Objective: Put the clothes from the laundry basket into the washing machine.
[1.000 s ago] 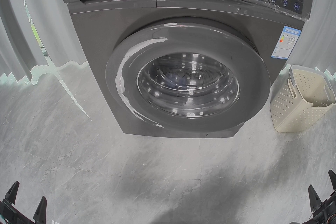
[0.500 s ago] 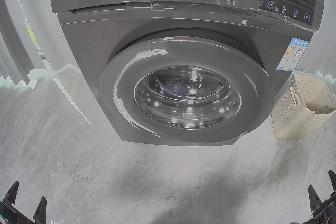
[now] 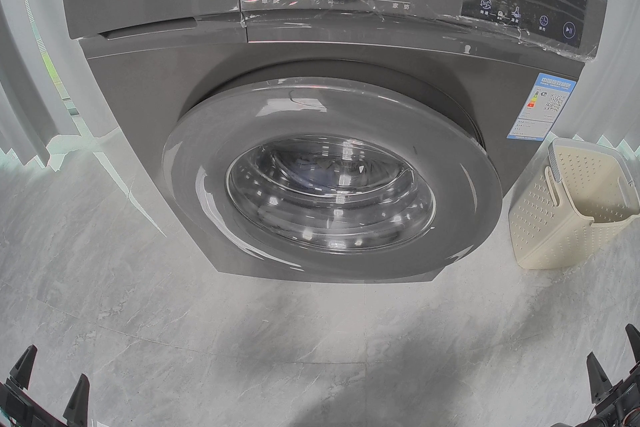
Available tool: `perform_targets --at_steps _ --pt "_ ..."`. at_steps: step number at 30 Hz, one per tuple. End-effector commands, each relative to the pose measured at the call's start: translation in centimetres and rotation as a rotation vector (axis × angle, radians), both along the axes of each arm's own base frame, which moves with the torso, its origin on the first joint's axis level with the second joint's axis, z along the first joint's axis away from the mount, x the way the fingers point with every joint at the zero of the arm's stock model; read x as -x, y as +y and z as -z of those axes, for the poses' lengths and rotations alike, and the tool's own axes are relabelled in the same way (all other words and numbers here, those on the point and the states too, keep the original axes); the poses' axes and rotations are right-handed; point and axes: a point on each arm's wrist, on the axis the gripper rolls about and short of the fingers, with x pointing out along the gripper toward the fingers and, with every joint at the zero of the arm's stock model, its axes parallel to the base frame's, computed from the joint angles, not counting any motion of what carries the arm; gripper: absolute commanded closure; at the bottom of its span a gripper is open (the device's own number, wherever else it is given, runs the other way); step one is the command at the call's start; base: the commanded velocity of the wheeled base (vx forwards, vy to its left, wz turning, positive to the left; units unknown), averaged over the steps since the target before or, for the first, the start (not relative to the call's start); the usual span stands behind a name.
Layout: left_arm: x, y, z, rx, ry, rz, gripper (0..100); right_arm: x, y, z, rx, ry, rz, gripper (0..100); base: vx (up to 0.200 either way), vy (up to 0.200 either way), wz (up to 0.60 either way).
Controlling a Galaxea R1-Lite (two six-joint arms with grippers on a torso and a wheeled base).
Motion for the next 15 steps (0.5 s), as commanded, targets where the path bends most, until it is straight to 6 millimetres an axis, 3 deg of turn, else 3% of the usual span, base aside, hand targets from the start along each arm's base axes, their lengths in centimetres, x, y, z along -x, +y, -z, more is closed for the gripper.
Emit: perform_targets --at_steps 1,2,3,5,8,11,12,15 --pt "0.0 0.0 0.5 0.000 0.001 -0.002 0 0.2 0.0 -0.3 0.002 -0.041 -0.006 0 0.000 0.000 0.00" --pt "0.0 0.0 0.5 -0.001 0.001 -0.002 0 0.3 0.0 -0.7 -0.003 -0.064 -0.005 0 0.000 0.000 0.00" --pt "0.0 0.0 0.5 0.000 0.003 -0.002 0 1.3 0.0 -4.4 -0.011 -0.234 -0.007 0 0.000 0.000 0.00" --pt "0.0 0.0 0.5 -0.003 0.001 -0.002 0 1.3 0.0 -7.4 -0.021 -0.256 -0.025 0 0.000 0.000 0.00" --pt "0.0 0.0 0.5 -0.001 0.001 -0.001 0 -1.0 0.1 -7.4 -0.047 -0.101 -0.100 0 0.000 0.000 0.00" --pt "0.0 0.0 0.5 -0.001 0.001 -0.002 0 -4.2 0.6 -6.4 -0.115 0.142 -0.282 0 0.000 0.000 0.00" --pt "0.0 0.0 0.5 -0.001 0.001 -0.002 0 -4.3 0.6 -6.5 -0.117 0.149 -0.287 0 0.000 0.000 0.00" --pt "0.0 0.0 0.5 -0.003 0.001 -0.002 0 -8.1 2.1 -6.8 -0.119 0.299 -0.459 0 0.000 0.000 0.00"
